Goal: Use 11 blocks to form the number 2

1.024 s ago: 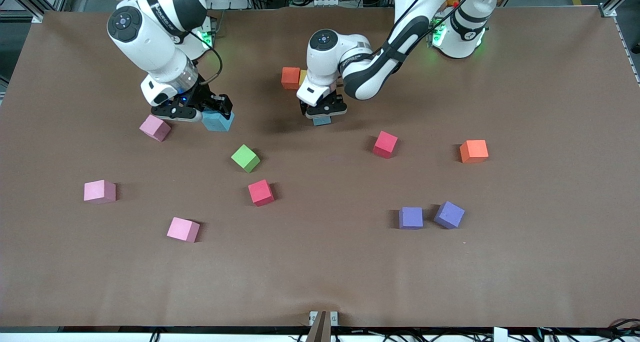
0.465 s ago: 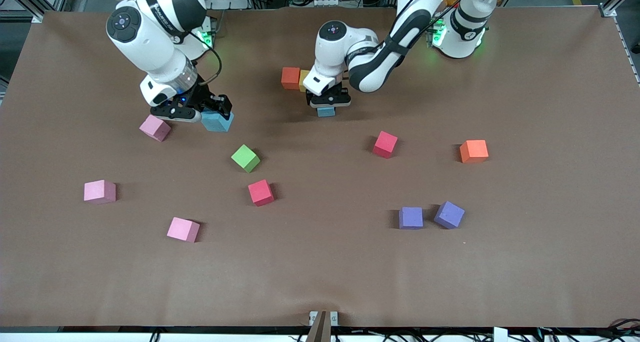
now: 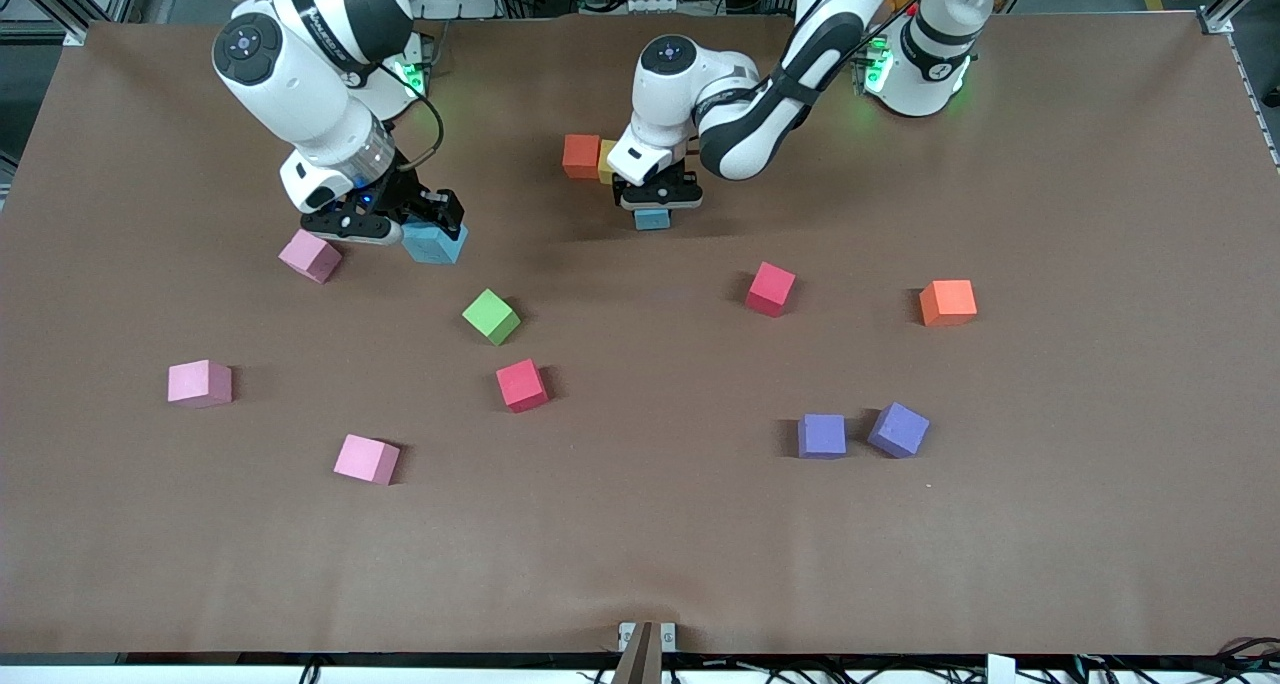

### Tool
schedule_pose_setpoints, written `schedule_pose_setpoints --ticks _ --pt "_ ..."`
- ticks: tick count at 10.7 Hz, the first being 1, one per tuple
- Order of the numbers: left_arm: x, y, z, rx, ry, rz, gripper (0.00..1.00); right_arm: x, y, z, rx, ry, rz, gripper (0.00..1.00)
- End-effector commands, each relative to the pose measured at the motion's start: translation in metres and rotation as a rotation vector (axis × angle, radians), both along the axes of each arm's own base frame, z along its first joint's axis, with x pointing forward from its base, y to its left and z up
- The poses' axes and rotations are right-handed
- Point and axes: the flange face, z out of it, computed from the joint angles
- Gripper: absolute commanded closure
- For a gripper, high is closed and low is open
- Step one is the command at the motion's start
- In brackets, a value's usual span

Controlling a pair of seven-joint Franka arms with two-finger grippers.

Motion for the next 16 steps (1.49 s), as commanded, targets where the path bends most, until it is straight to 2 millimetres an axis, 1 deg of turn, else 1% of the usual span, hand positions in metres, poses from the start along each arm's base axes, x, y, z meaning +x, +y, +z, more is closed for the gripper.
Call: schedule_pose_setpoints --ticks 1,9,12,13,14,16 --pt "-0.008 0.001 0.004 -0.013 -0.014 -0.015 1.0 -0.001 -0.004 0.001 0.006 -0.008 0.003 0.7" --pt "-0.023 -0.003 -0.002 -0.006 -0.002 -0.027 1.0 0.0 -0.005 -0.002 0.001 -0.009 0.005 0.7" --pt "-0.024 -0.003 -0.004 -0.003 0.001 -0.028 1.0 0.001 -0.005 -0.001 0.001 -0.011 0.005 0.7" --pt "-0.024 -0.003 -0.005 -0.001 0.0 -0.035 0.86 0.001 -0.006 -0.001 0.002 -0.011 0.004 0.7" --pt "-0.024 -0.003 -0.005 0.0 -0.001 -0.036 0.01 0.003 -0.007 0.001 0.003 -0.015 0.0 0.7" --pt "-0.024 -0.003 -0.005 0.0 -0.001 -0.036 0.0 0.004 -0.008 0.0 0.001 -0.017 0.002 0.7"
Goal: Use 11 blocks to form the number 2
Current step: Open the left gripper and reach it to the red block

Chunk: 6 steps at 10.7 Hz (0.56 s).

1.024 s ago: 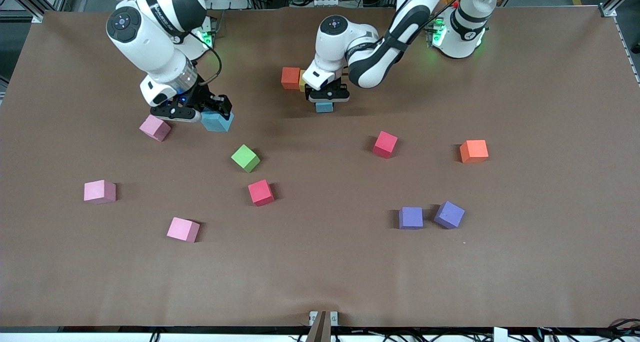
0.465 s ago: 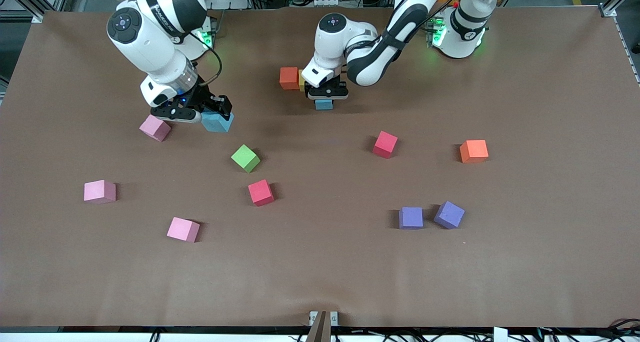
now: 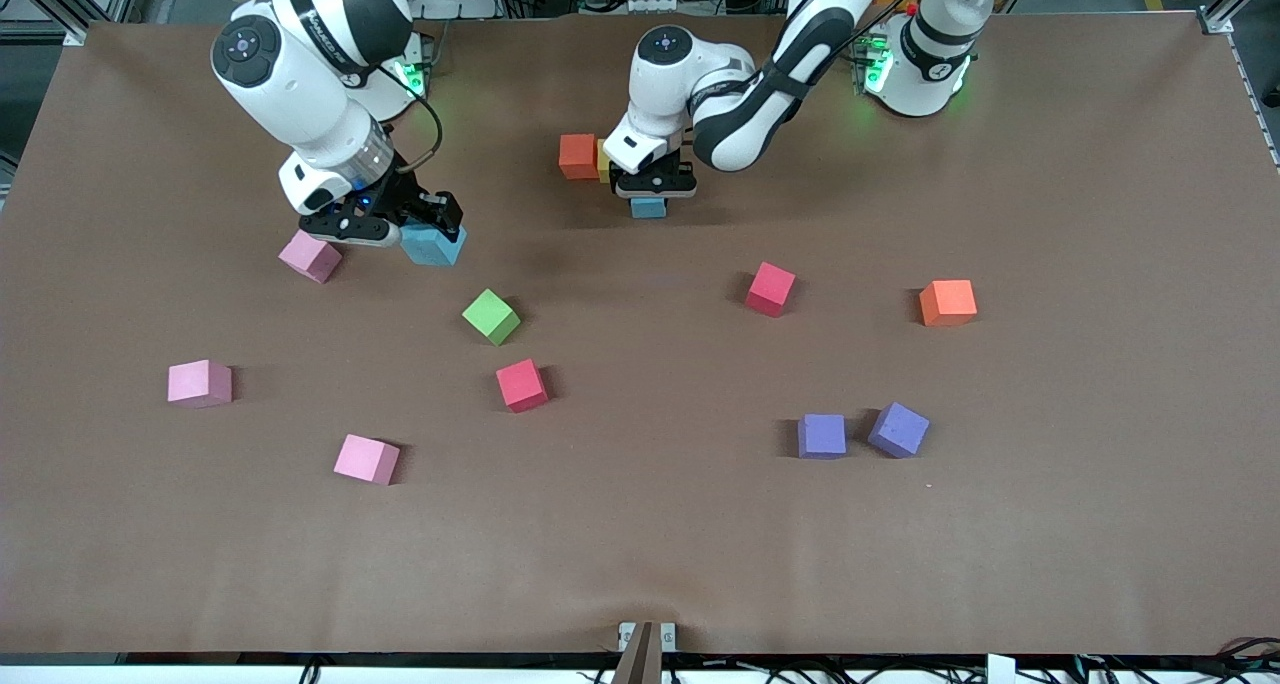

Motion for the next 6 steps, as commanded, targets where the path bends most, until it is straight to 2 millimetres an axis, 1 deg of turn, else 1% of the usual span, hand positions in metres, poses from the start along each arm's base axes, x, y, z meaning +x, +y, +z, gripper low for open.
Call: schedule_pose_setpoints --ticks 1,4,6 --pt "-0.003 0.0 0.002 -0.011 -0.015 -0.007 0.0 0.001 -0.004 0.001 0.001 -0.012 0.008 0.7" --pt "0.003 -0.002 0.01 -0.024 -0.027 0.003 0.0 0.002 -0.004 0.0 0.0 -0.01 0.007 0.7" --pt "0.015 -0.001 0.028 -0.038 -0.058 0.02 0.0 0.002 -0.004 -0.001 -0.001 -0.009 0.007 0.7"
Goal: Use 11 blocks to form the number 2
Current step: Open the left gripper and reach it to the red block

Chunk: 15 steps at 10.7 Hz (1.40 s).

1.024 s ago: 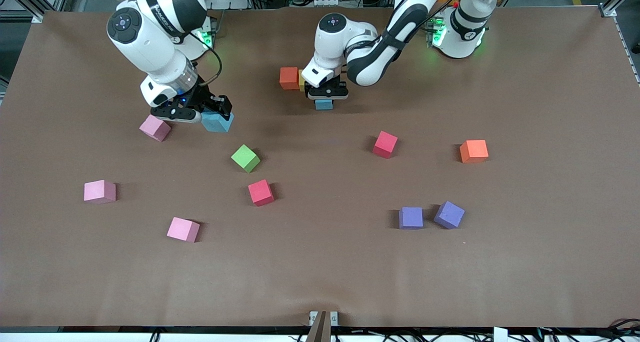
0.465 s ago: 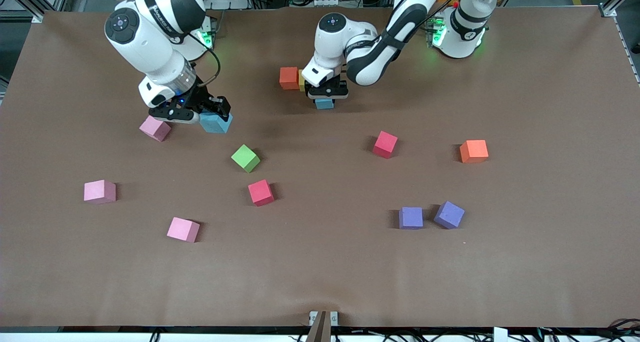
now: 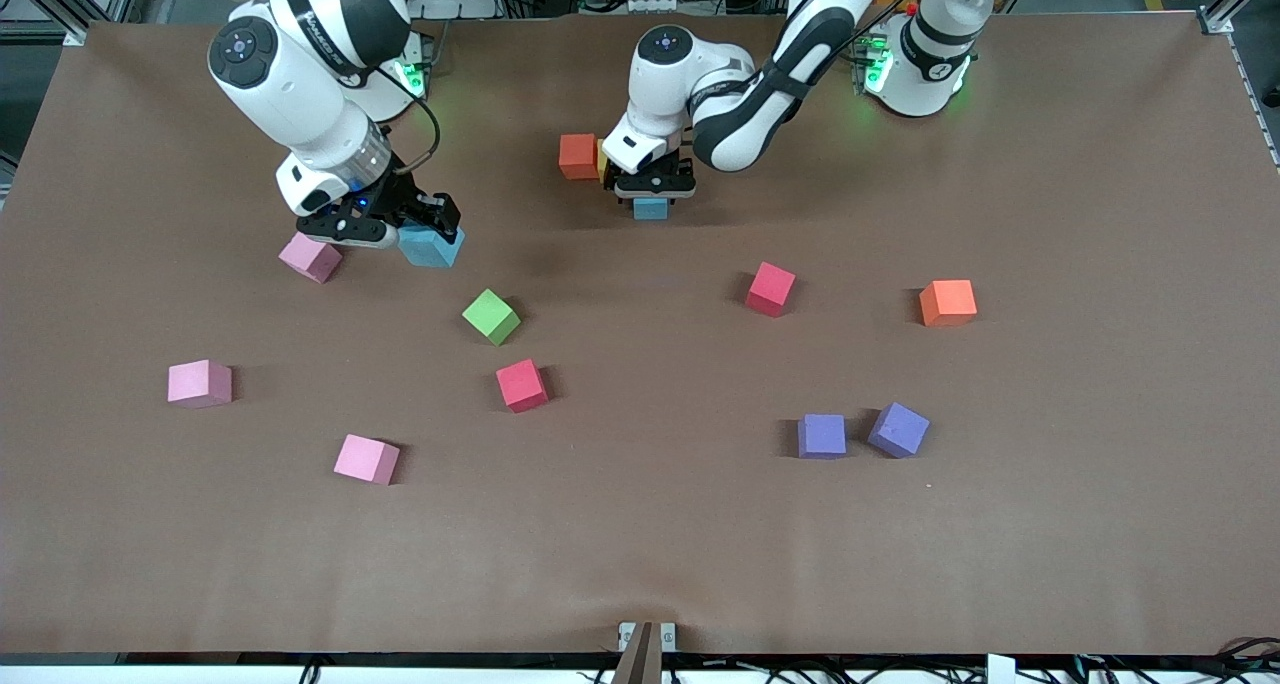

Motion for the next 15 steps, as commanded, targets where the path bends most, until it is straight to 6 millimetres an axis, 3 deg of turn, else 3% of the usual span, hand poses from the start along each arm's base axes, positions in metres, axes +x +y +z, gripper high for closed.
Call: schedule_pose_setpoints --ticks 1,3,4,8,12,15 --pt "0.017 0.004 0.031 -0.029 -0.065 0.026 0.0 0.002 -0.002 -0.001 -0.001 -0.008 0.009 0.7" --pt "0.044 0.018 0.047 -0.031 -0.093 0.076 0.0 0.003 -0.002 0.0 0.002 -0.015 0.008 0.7" --pt "0.068 0.032 0.054 -0.015 -0.103 0.129 0.0 0.003 -0.001 -0.001 0.002 -0.015 0.007 0.7" --pt "0.136 0.098 0.047 0.118 -0.073 0.321 0.0 0.007 0.015 -0.015 -0.001 -0.031 0.026 0.7" --pt "0.17 0.151 0.057 0.176 0.012 0.574 0.0 0.002 0.079 -0.054 -0.02 -0.027 0.114 0.71" --pt "0.178 0.165 0.058 0.162 0.078 0.805 0.0 -0.004 0.125 -0.081 -0.05 0.003 0.189 0.71"
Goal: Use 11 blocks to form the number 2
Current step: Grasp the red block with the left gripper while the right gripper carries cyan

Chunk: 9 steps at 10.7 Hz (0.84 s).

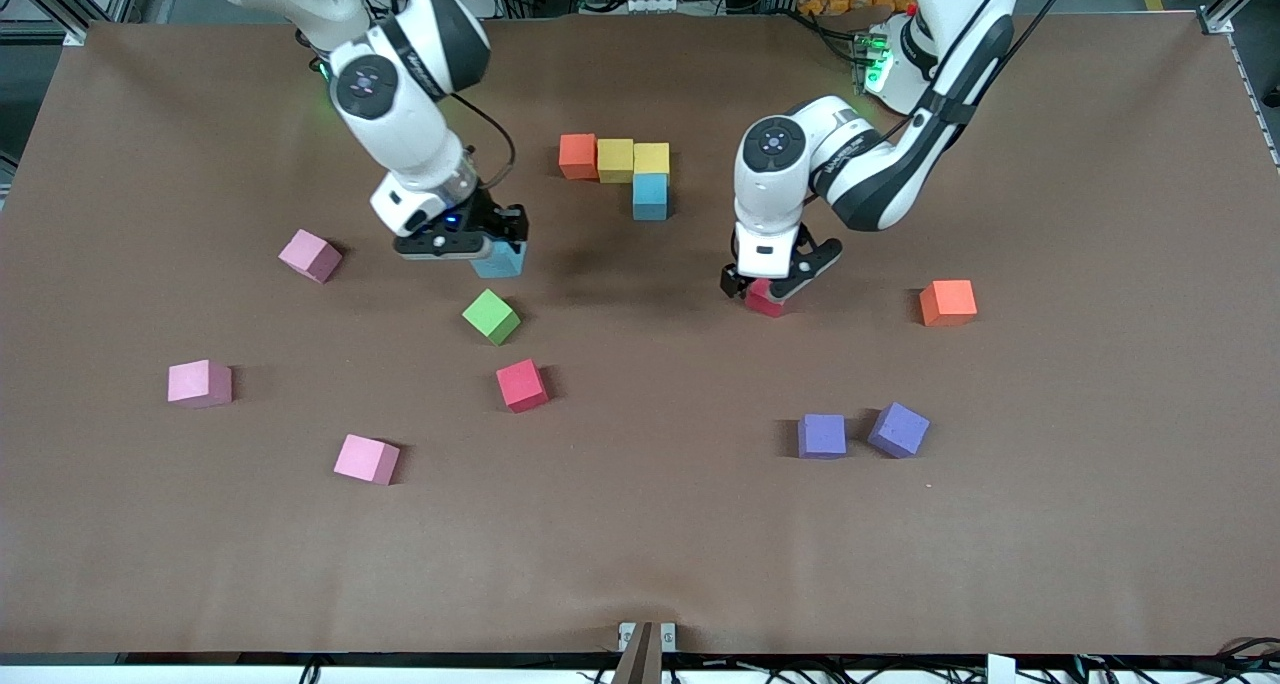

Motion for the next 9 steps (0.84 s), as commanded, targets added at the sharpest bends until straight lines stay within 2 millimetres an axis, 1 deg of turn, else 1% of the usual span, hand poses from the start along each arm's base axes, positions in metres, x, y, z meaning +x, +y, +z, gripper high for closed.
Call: schedule_pose_setpoints --ticks 1,2,3,4,5,6,7,9 --pt "0.006 0.016 0.007 -0.021 -0.003 0.185 0.0 0.004 0.03 -0.014 -0.013 0.017 0.016 0.71" --pt "0.01 0.016 0.008 -0.055 -0.026 0.264 0.0 0.001 0.042 -0.025 -0.023 0.029 0.03 0.71" --pt "0.01 0.019 0.003 -0.067 -0.028 0.298 0.0 -0.002 0.062 -0.035 -0.031 0.035 0.032 0.71" --pt "0.009 0.023 -0.003 -0.064 -0.02 0.304 0.0 -0.001 0.083 -0.042 -0.036 0.038 0.012 0.71" --pt "0.003 0.026 -0.012 -0.067 -0.013 0.302 0.0 -0.004 0.1 -0.049 -0.041 0.04 0.011 0.71" --pt "0.001 0.035 -0.02 -0.075 -0.013 0.308 0.0 -0.007 0.112 -0.058 -0.049 0.043 0.029 0.71" --pt "0.001 0.042 -0.025 -0.084 -0.017 0.315 0.0 -0.009 0.128 -0.065 -0.053 0.04 0.054 0.71" --pt "0.002 0.044 -0.027 -0.1 -0.021 0.318 0.0 -0.017 0.167 -0.084 -0.059 0.033 0.104 0.71"
